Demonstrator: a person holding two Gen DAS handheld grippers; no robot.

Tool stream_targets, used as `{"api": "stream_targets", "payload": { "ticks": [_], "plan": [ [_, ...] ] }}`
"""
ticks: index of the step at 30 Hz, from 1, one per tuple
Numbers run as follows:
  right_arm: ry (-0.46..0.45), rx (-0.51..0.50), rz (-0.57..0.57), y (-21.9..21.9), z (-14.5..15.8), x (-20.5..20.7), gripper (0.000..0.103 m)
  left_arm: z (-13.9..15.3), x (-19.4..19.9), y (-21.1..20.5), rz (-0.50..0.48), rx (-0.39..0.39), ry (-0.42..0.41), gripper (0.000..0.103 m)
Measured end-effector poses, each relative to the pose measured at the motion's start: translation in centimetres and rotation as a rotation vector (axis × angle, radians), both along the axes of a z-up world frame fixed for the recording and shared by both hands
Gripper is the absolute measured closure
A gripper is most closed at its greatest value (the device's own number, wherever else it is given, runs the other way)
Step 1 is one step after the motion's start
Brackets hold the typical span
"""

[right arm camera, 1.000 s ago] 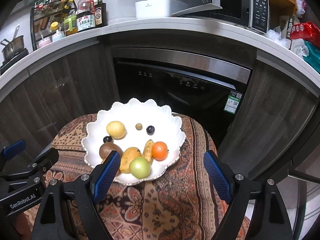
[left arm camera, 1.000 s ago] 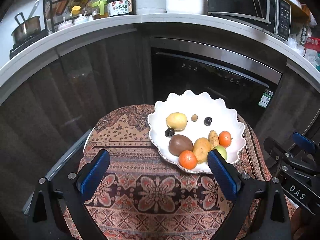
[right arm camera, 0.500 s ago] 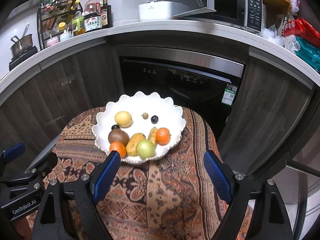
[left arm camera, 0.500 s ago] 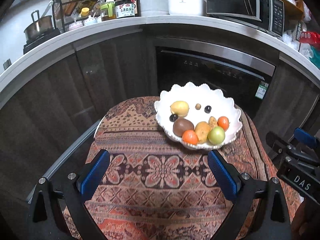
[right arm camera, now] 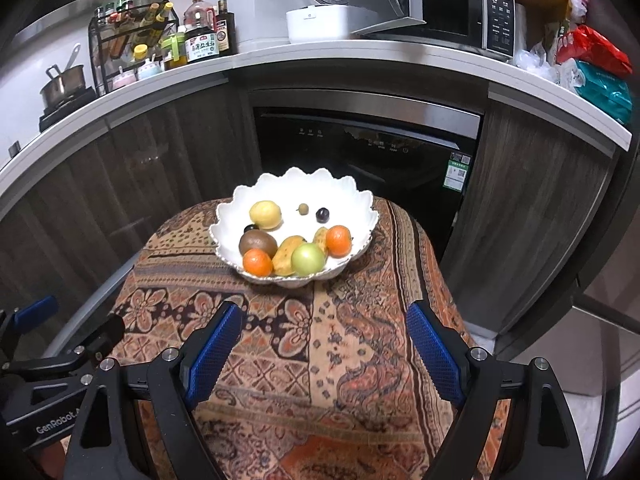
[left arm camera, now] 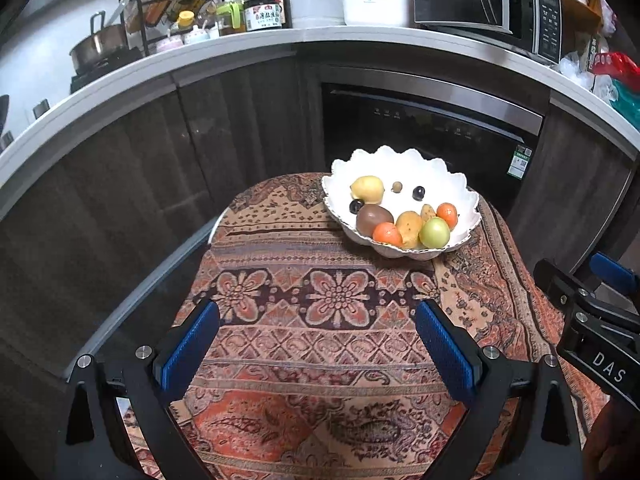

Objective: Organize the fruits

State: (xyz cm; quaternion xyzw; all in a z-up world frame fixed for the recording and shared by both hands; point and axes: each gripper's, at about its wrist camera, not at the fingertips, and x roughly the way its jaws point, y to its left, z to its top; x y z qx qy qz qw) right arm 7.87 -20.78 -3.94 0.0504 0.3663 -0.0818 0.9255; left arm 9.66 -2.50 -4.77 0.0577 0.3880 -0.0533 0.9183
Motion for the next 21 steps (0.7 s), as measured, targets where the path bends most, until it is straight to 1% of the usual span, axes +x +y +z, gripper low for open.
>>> {"api": "stream_targets", "payload": {
  "ticks": [9, 21],
  "plan": [
    [-0.001, 0.008, 0.012, 0.24, 0.07, -0.81, 0.017, -0.04, -0.63, 0.25, 0.001, -0.008, 0.006, 0.003],
    [-0.003, 0.006, 0.006, 0.18, 0.21, -0.83, 0.017, 0.20, -0.72, 0.11, 0.000, -0.010, 0.004, 0.004]
  ]
}}
